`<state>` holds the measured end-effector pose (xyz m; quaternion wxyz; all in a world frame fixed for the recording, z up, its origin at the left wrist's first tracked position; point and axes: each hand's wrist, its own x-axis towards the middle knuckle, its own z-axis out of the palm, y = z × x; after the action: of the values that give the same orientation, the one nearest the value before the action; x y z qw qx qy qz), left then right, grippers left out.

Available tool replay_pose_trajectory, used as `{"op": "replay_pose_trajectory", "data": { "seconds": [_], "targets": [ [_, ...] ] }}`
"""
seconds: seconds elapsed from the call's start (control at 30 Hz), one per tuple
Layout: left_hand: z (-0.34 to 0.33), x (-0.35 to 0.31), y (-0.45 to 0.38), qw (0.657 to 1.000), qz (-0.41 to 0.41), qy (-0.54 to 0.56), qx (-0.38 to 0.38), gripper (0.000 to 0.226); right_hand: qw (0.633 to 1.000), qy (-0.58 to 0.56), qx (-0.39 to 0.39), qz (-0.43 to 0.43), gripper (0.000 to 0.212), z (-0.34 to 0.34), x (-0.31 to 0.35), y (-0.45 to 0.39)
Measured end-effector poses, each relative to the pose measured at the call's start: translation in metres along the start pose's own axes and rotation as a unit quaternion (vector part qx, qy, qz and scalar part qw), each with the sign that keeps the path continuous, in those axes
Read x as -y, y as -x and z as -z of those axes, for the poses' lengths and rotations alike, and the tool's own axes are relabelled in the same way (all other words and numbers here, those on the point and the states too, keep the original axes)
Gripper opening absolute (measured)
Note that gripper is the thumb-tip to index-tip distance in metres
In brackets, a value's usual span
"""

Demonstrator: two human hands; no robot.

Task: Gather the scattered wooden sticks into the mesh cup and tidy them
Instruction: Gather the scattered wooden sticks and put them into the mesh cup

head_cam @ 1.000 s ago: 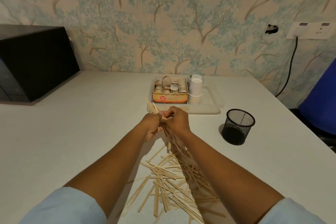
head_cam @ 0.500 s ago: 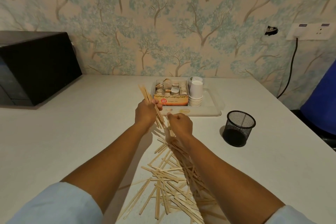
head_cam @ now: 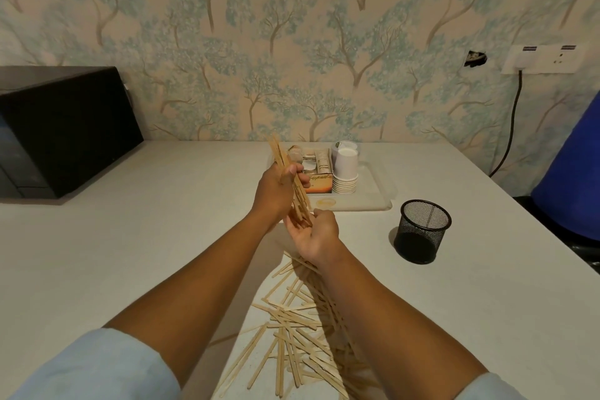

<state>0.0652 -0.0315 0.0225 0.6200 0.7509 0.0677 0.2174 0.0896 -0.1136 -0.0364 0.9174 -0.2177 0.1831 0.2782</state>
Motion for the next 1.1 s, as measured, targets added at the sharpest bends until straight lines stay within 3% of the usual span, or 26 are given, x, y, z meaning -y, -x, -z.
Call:
{"op": "replay_pose_trajectory", "data": {
  "seconds": [0.23,0.37,0.53,0.63,0.87,1.1],
  "targets": [
    [-0.011,0.006,0.008,0.999,-0.007,0.049,0.016,0.026,0.999,0.018,0.0,0.028,0.042,-0.016,-0.003,0.01],
    [-0.015,0.003,0.008,0.993,0.041,0.114,0.002,0.029,0.999,0.011,-0.032,0.04,0.043,-0.024,-0.003,0.015],
    [-0.015,-0.012,0.008,0.968,0.106,0.227,-0.025,0.057,0.998,0.011,-0.035,0.043,0.043,-0.027,-0.005,0.021],
    [-0.018,-0.019,0.007,0.948,0.142,0.283,-0.026,0.054,0.998,0.025,-0.045,0.044,0.042,-0.03,-0.007,0.024],
    [-0.019,-0.024,0.006,0.947,0.17,0.273,-0.018,0.032,0.998,0.034,-0.044,0.035,0.042,-0.032,-0.008,0.031],
    [-0.021,-0.018,0.006,0.963,0.122,0.232,-0.066,0.064,0.997,0.054,-0.043,0.017,0.04,-0.035,-0.009,0.042]
  ]
}}
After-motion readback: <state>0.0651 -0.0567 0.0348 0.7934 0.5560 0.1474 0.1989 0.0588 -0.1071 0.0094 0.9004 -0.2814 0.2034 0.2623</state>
